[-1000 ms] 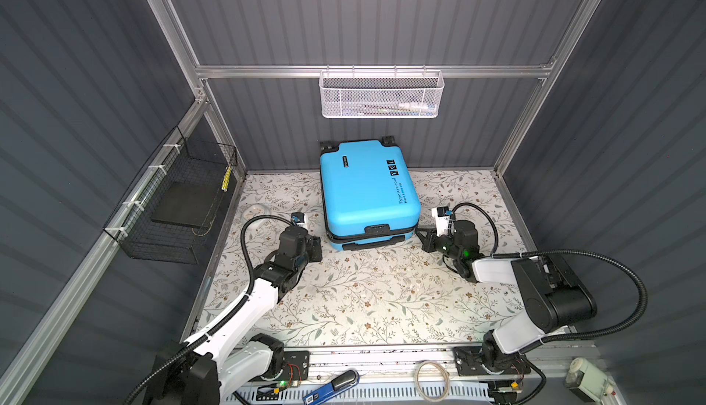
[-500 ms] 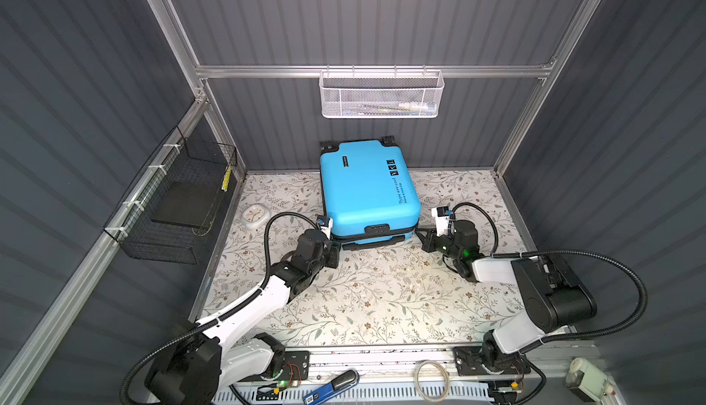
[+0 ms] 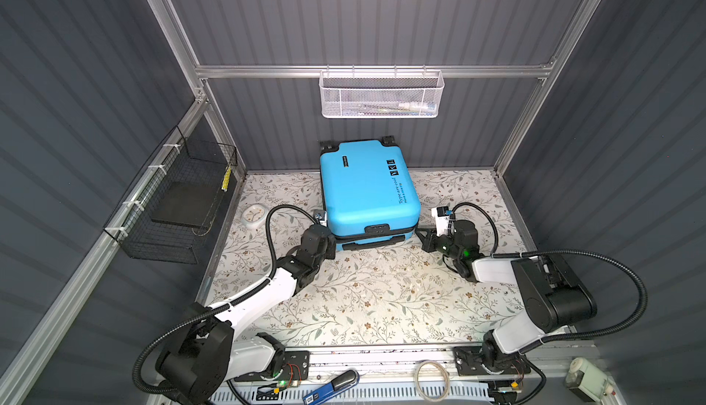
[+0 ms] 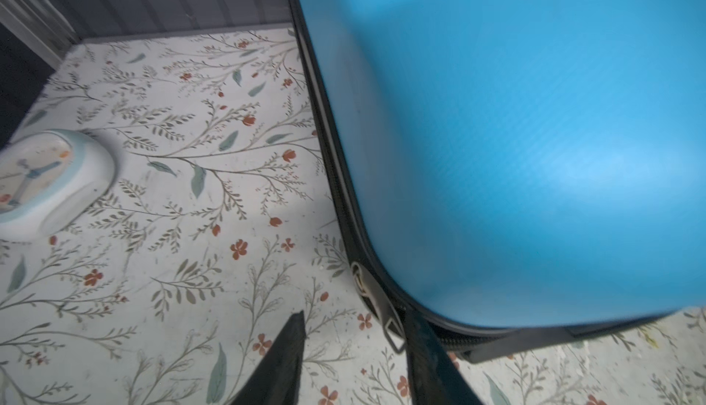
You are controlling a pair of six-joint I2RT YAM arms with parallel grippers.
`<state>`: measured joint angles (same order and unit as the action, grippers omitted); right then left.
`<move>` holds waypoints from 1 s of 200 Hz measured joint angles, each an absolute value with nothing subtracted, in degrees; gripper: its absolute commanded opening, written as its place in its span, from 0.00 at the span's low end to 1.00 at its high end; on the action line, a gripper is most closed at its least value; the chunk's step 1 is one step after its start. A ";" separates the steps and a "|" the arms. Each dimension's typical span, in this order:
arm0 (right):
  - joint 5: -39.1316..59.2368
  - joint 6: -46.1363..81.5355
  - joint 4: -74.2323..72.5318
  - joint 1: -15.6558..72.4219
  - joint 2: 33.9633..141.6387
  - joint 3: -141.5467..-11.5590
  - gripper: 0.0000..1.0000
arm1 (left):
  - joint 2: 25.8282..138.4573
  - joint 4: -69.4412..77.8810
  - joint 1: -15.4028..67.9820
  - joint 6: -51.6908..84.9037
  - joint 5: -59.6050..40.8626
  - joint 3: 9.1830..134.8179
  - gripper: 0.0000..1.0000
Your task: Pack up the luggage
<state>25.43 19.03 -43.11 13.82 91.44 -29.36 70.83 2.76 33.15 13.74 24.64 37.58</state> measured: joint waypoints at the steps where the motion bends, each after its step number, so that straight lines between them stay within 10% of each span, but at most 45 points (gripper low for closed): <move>1: 25.43 19.03 -43.11 13.82 91.44 -29.36 0.00 | 70.76 2.74 33.15 13.76 24.82 37.58 0.45; 76: 25.41 19.03 -42.57 13.93 91.44 -29.69 0.00 | 62.54 -2.42 32.53 16.45 35.99 36.12 0.47; 200: 25.41 19.03 -42.54 13.93 91.44 -29.71 0.00 | 69.67 3.97 31.83 10.94 10.31 34.92 0.50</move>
